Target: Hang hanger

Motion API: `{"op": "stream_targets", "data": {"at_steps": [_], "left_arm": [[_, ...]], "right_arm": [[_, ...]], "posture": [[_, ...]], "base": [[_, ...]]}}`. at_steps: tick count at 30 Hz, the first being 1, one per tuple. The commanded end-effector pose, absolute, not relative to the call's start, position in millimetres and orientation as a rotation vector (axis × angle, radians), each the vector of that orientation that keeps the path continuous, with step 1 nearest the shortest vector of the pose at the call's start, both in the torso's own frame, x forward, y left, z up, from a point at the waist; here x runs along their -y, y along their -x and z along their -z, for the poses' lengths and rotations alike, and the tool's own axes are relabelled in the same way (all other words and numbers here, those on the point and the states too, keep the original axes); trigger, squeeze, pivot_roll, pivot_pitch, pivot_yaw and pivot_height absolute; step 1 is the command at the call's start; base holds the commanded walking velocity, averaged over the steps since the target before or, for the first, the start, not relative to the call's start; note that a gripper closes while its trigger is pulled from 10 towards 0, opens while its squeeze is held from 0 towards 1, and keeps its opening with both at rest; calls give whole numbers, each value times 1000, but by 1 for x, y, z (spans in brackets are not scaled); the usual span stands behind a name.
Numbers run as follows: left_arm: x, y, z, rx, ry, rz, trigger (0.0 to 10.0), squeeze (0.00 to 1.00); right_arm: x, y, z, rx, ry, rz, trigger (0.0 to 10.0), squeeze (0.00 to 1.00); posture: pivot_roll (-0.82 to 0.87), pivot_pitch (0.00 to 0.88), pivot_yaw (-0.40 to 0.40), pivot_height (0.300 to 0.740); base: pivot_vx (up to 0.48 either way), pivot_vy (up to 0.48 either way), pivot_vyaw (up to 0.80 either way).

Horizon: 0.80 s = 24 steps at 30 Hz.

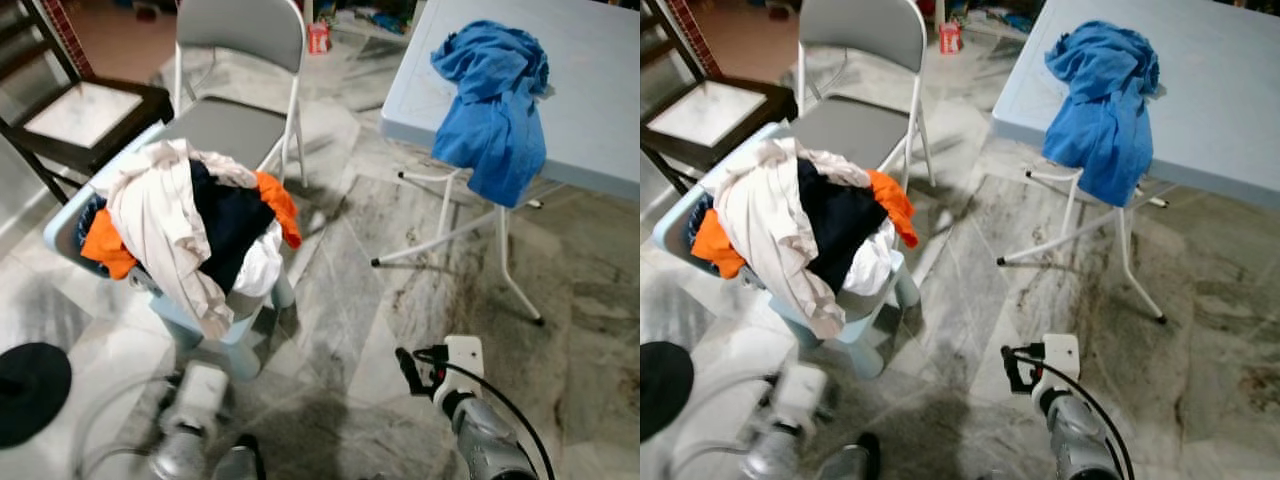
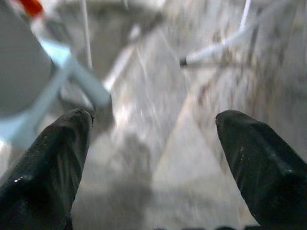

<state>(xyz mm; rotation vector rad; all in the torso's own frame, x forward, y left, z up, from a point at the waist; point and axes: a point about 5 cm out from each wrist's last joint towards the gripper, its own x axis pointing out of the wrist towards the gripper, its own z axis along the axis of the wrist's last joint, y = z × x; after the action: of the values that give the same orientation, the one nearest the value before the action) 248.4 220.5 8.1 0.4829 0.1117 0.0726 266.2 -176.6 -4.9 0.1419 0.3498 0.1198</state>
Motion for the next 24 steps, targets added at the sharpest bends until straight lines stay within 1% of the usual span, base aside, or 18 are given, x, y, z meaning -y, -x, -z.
{"op": "stream_targets", "data": {"at_steps": [1,2,6,7,8,9,10,11,12,15,16,17,18,20,21,22,23,24], "left_arm": [[-200,-243,-17,0,-442,-31,10000,0],[-183,-232,-35,96,-375,-31,10000,0],[-172,-214,-41,140,-338,-47,10000,0],[-161,-194,-37,137,-271,-76,10000,0],[-156,-187,-34,140,-251,-80,10000,0],[-142,-169,-32,148,-240,-66,10000,0],[-142,-169,-32,148,-240,-66,10000,0],[-106,-143,-15,108,-250,-16,10000,0],[-106,-143,-15,108,-250,-16,10000,0],[-46,-91,10,5,-270,45,10000,0],[-77,-164,-33,65,-266,10,10000,0],[-97,-185,-55,87,-238,10,10000,0],[-109,-192,-71,110,-219,16,10000,0],[-126,-199,-77,104,-224,19,10000,0],[-50,-102,-38,-43,-260,57,10000,0],[-50,-102,-38,-43,-260,57,10000,0],[-91,-151,-60,57,-255,13,10000,0],[-114,-179,-79,122,-249,3,10000,0]], "right_arm": [[170,-265,0,-315,-163,-150,10000,0],[165,-269,-11,-256,-159,-196,10000,0],[162,-268,-15,-234,-137,-232,10000,0],[162,-269,-19,-219,-129,-255,10000,0],[161,-270,-22,-212,-131,-263,10000,0],[158,-269,-25,-200,-134,-278,10000,0],[158,-269,-25,-200,-134,-278,10000,0],[159,-271,-25,-206,-142,-268,10000,0],[159,-271,-25,-206,-142,-268,10000,0],[153,-272,-29,-197,-163,-280,10000,0],[147,-271,-33,-185,-174,-309,10000,0],[145,-270,-35,-181,-178,-316,10000,0],[145,-269,-36,-179,-181,-319,10000,0],[144,-267,-38,-174,-185,-318,10000,0],[144,-264,-39,-174,-189,-318,10000,0],[144,-264,-39,-174,-189,-318,10000,0],[145,-262,-39,-178,-190,-315,10000,0],[145,-261,-38,-180,-191,-314,10000,0]], "posture": [[41,211,-77,740],[56,202,-92,740],[68,195,-95,740],[74,197,-103,740],[74,197,-103,740],[70,203,-103,740],[70,203,-103,740],[80,205,-110,740],[80,205,-110,740],[86,215,-106,740],[87,223,-105,740],[88,227,-103,740],[88,227,-103,740],[89,232,-100,740],[93,235,-96,740],[93,235,-96,740],[93,235,-96,740],[94,235,-91,740]], "base": [[0,0,0],[0,0,0],[0,0,0],[0,0,0],[0,0,0],[0,0,0],[0,0,0],[0,0,0],[0,0,0],[0,0,0],[0,0,0],[0,0,0],[0,0,0],[0,0,0],[0,0,0],[0,0,0],[0,0,0],[0,0,0]]}}
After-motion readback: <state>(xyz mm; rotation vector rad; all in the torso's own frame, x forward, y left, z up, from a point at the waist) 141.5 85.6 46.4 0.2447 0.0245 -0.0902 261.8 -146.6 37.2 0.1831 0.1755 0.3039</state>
